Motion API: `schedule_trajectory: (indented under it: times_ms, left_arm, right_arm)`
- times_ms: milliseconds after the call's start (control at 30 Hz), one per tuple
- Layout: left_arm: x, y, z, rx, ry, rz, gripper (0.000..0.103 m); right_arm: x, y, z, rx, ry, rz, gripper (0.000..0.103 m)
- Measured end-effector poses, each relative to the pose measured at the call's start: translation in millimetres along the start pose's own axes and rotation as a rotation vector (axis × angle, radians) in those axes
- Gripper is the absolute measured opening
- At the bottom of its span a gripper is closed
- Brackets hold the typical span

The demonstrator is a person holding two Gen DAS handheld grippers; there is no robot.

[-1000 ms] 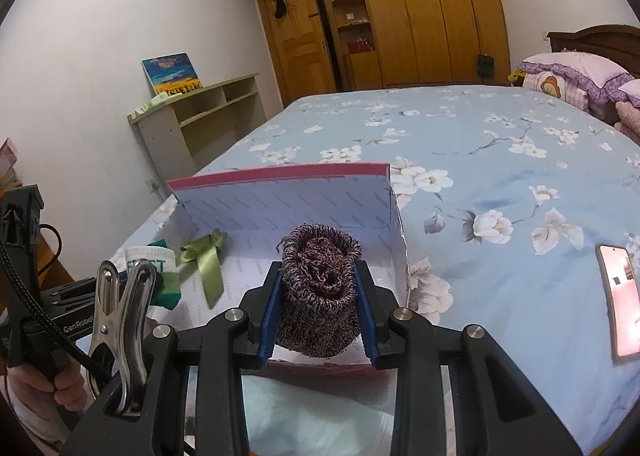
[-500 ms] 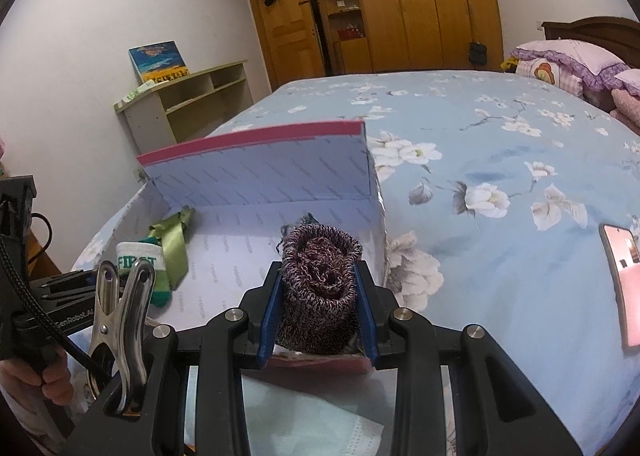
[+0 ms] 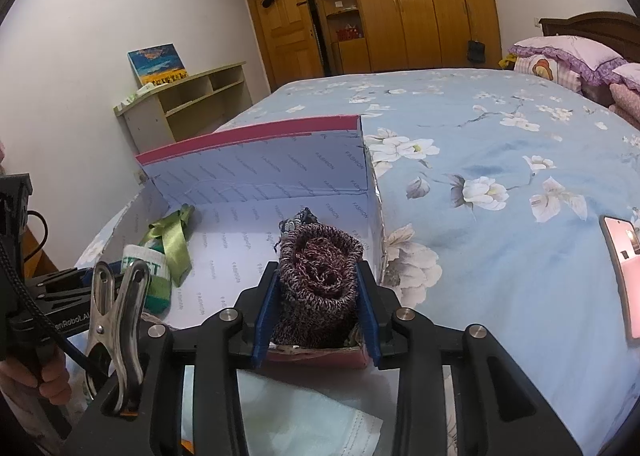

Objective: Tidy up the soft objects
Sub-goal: 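Lower the sock roll and wristband into the pink box and open both grippers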

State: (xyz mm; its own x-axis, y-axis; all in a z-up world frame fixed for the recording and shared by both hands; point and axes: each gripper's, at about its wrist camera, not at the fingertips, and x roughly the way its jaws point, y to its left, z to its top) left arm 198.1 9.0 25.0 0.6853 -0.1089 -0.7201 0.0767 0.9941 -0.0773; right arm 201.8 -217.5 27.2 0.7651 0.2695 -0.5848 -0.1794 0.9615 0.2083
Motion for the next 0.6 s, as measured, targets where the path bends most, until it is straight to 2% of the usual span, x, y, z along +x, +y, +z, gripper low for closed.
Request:
schedule_trajectory:
  times_ms: [167, 600]
  left_arm:
    - [-9, 3, -1, -0.005, -0.01, -0.001, 0.046]
    - [-51, 4, -13, -0.015, -0.05, -0.029, 0.046]
  right_arm:
    - [-6, 2, 1, 0.001, -0.021, 0.002, 0.048]
    - [-42, 19, 5, -0.033, -0.074, 0.019, 0.049]
